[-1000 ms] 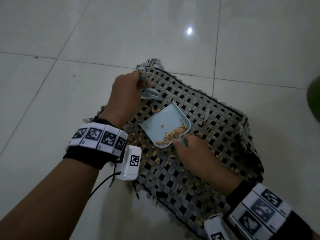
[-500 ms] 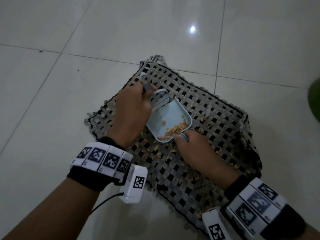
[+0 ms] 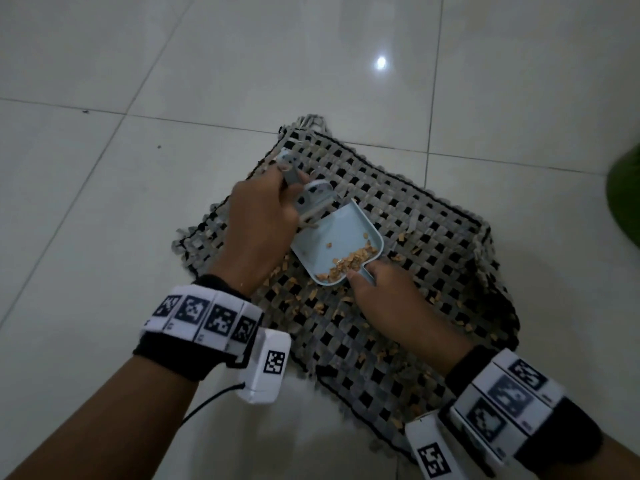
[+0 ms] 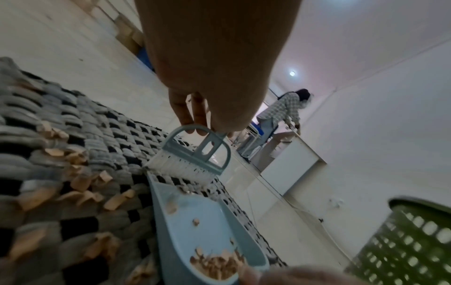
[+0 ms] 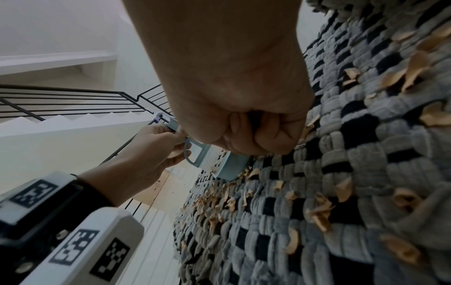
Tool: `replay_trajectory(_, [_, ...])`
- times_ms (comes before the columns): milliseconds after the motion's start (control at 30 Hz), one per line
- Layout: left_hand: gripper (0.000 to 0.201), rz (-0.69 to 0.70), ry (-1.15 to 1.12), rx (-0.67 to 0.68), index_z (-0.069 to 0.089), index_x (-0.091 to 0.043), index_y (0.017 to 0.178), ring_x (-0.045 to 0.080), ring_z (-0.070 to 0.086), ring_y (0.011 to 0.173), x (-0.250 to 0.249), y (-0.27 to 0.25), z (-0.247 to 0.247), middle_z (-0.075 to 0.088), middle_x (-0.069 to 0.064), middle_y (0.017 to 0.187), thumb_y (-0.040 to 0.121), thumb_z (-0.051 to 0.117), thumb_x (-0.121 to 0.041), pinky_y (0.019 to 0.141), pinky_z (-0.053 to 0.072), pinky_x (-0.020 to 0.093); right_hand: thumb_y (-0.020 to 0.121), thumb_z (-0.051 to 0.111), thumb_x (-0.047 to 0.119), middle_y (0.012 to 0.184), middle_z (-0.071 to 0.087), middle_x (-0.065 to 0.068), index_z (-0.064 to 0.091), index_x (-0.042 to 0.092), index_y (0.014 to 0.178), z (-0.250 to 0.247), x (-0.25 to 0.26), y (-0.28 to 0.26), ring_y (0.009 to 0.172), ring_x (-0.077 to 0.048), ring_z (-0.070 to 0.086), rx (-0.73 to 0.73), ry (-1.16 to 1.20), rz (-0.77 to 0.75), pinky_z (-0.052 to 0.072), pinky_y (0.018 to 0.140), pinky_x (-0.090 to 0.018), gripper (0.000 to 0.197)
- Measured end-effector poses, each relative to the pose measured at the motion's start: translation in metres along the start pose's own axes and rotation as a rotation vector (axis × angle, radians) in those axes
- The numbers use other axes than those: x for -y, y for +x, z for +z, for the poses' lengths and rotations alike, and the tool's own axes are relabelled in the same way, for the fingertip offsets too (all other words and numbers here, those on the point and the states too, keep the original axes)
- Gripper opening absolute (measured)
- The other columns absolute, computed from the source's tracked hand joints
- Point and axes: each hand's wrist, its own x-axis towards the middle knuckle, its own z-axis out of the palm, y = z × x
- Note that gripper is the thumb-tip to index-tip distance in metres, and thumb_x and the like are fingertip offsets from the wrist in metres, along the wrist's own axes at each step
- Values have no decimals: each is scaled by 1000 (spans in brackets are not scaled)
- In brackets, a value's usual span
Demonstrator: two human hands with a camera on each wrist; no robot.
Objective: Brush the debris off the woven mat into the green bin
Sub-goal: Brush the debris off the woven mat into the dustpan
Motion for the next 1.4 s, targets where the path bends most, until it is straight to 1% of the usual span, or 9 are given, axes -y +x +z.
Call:
replay_trajectory(100, [18,-8,23,-73,73,-14,110,12,55,65,8,9,-2,72,1,86,97,60,-12,57,37,10,103,47,36,65,47,2,58,6,89,-1,-1,-2,49,-10,40,1,6,6,34,48,-22,36])
replay_trajectory(400, [17,49,2,131,74,-12,106,17,61,67,-8,-7,0,75,6,90,96,60,-9,64,52,28,103,47,38,65,48,4,57,11,85,-3,-4,-14,47,-5,41,5,21,33,32,41,-14,34])
replay_trajectory(567, [18,-4,14,-52,74,-16,109,2,54,60,-3,15,-6,72,-4,88,96,62,-16,57,34,4,103,47,38,65,47,4,57,10,87,-3,-8,-19,48,-6,41,2,19,22,33,46,-18,34])
replay_trajectory(667, [19,-30,24,-8,74,-15,110,12,64,77,1,22,-1,76,4,98,96,61,-15,66,42,17,103,46,38,68,49,2,61,6,99,-2,-8,-20,50,-10,42,8,29,32,35,47,-22,36])
replay_trajectory(833, [18,61,73,152,74,-8,100,19,63,68,-4,8,1,76,6,96,97,57,-11,61,52,29,103,46,39,73,54,-2,62,9,105,-3,-6,-19,54,-13,47,19,36,37,38,49,-25,34])
replay_trajectory(933, [19,-11,24,20,76,-15,105,8,58,68,-3,8,-4,76,3,95,95,60,-11,58,40,9,103,46,40,73,55,-3,63,8,104,-3,-8,-20,55,-15,46,18,32,33,39,49,-27,35])
replay_trajectory(1000, [20,-47,-6,-62,75,-17,106,8,61,74,-3,12,-3,76,2,95,94,61,-11,63,41,11,103,46,40,74,55,-3,63,9,105,-3,-9,-20,54,-15,46,16,31,35,39,50,-28,35])
replay_trajectory(1167, [18,3,20,77,71,-13,103,2,51,59,-9,2,10,70,1,85,97,56,-6,55,31,7,102,47,40,78,59,-6,62,7,103,-2,-10,-19,58,-17,50,10,23,41,42,52,-29,36])
replay_trajectory(1400, [18,40,-40,5,73,-9,105,18,61,69,-13,-15,3,75,8,93,94,60,-4,65,50,24,103,46,38,67,48,6,59,10,98,0,-13,-25,47,-3,43,-12,15,9,30,38,-10,31])
